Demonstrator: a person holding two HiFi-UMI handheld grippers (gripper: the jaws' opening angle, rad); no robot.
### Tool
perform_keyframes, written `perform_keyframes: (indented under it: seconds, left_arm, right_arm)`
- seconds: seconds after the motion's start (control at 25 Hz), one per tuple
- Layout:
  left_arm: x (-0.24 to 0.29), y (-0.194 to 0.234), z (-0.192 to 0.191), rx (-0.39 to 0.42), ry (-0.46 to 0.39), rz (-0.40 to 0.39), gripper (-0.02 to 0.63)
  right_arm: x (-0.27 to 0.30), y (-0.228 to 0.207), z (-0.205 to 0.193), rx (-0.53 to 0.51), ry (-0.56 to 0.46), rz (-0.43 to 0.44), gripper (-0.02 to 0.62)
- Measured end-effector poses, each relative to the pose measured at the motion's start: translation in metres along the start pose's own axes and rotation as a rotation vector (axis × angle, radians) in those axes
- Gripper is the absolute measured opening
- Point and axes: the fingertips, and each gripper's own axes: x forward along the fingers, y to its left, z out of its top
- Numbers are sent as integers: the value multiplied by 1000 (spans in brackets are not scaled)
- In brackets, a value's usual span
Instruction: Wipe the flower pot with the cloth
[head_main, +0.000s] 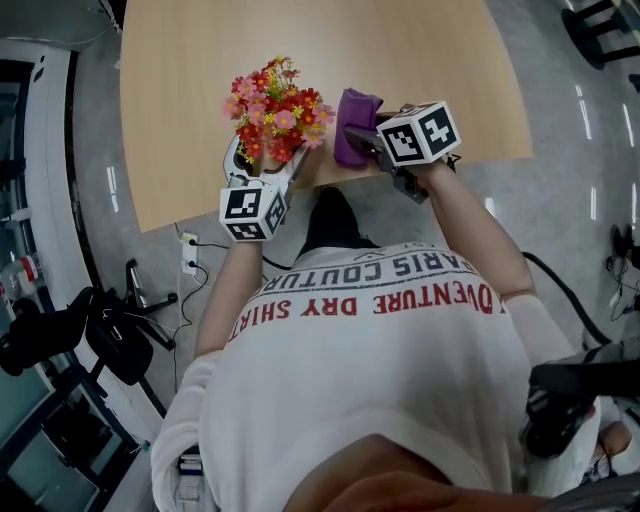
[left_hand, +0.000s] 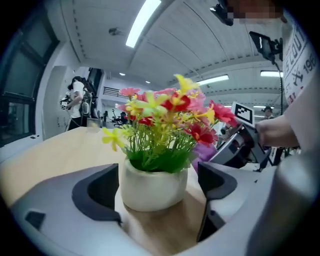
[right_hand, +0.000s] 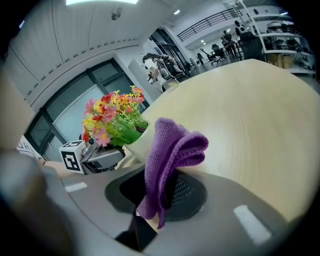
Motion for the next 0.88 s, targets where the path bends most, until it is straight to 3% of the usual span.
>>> perform_keyframes:
  seconds: [0.16, 0.4, 0.64, 0.88]
  left_arm:
    - [9, -7, 5, -22, -35, 121, 479]
    - [21, 3, 6, -30, -52, 207, 479]
    - [23, 6, 3, -13, -36, 213, 477]
    - [17, 2, 9, 6, -25, 135, 476]
  right_arm:
    - [-13, -1, -6, 0, -8, -8, 63]
    - [-19, -6, -14, 18, -14, -20, 63]
    - [-18, -9, -13, 21, -21, -19, 64]
    - [-20, 0, -7, 15, -21, -10, 63]
